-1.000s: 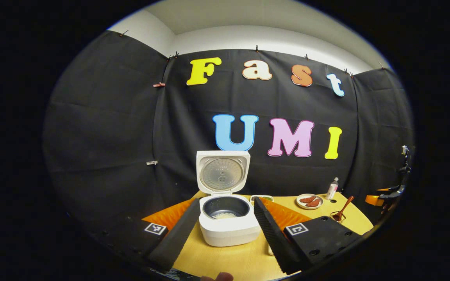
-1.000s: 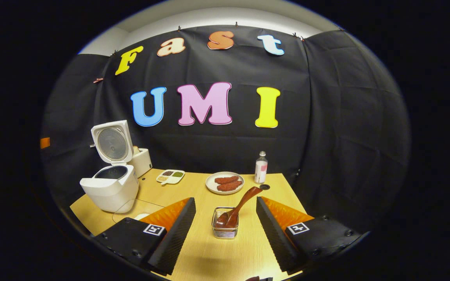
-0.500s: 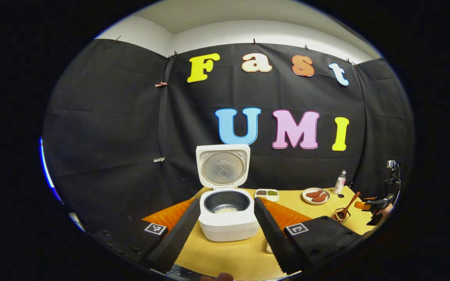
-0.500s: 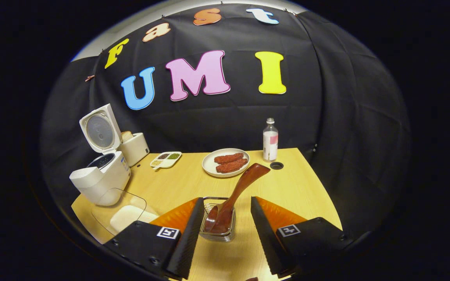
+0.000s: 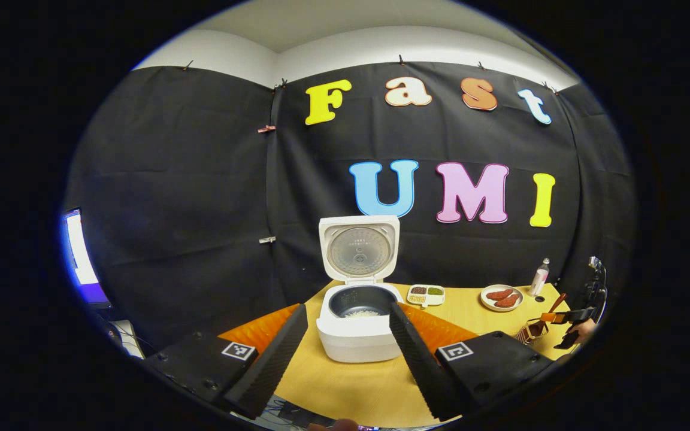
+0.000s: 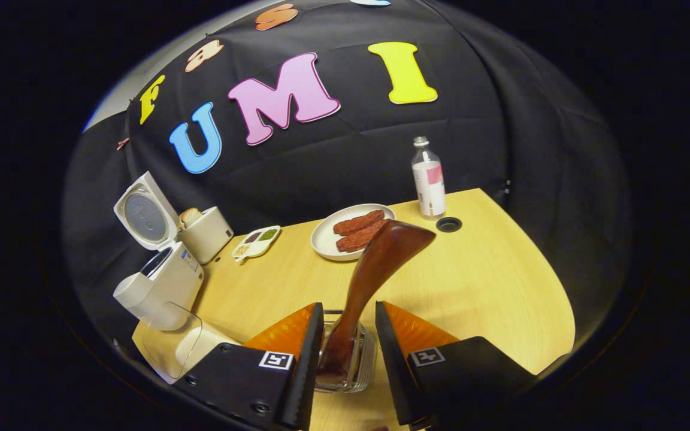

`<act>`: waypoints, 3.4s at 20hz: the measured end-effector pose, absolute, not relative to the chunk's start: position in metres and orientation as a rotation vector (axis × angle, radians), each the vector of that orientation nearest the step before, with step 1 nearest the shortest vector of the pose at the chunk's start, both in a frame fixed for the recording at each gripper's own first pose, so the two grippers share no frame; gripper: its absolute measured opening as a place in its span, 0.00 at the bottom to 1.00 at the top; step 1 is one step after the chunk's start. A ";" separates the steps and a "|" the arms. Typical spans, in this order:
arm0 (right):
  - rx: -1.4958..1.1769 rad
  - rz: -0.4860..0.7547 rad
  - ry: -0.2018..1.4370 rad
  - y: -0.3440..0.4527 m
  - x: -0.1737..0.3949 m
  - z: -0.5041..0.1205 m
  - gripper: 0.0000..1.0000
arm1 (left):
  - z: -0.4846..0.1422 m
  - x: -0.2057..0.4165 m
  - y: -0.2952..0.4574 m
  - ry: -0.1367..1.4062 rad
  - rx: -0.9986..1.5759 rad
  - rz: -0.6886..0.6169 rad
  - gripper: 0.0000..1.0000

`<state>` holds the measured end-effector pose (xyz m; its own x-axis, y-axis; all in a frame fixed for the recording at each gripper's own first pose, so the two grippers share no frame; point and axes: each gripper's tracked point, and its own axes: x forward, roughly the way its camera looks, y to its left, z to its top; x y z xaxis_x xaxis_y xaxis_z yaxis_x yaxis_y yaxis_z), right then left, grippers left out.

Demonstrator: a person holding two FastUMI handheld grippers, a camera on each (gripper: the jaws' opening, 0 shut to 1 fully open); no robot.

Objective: Close the left gripper, press the button to open the rice cooker; take a wooden spoon from the chopstick holder with the right hand, scoop a spoonful of rice and pour it into the rice cooker, then put the wooden spoon back into the chopstick holder.

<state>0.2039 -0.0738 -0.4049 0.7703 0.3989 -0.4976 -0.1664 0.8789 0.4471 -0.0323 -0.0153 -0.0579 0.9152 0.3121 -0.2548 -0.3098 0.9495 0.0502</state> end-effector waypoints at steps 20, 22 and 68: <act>0.221 0.366 0.587 -0.056 0.181 -0.400 0.29 | -0.061 -0.069 0.012 0.280 -0.021 0.363 0.95; 0.246 0.338 0.599 -0.056 0.182 -0.401 0.21 | -0.061 -0.072 0.014 0.279 -0.019 0.356 0.95; 0.295 0.366 0.699 0.220 0.091 -0.360 0.17 | -0.100 -0.026 0.135 0.270 -0.043 0.185 0.95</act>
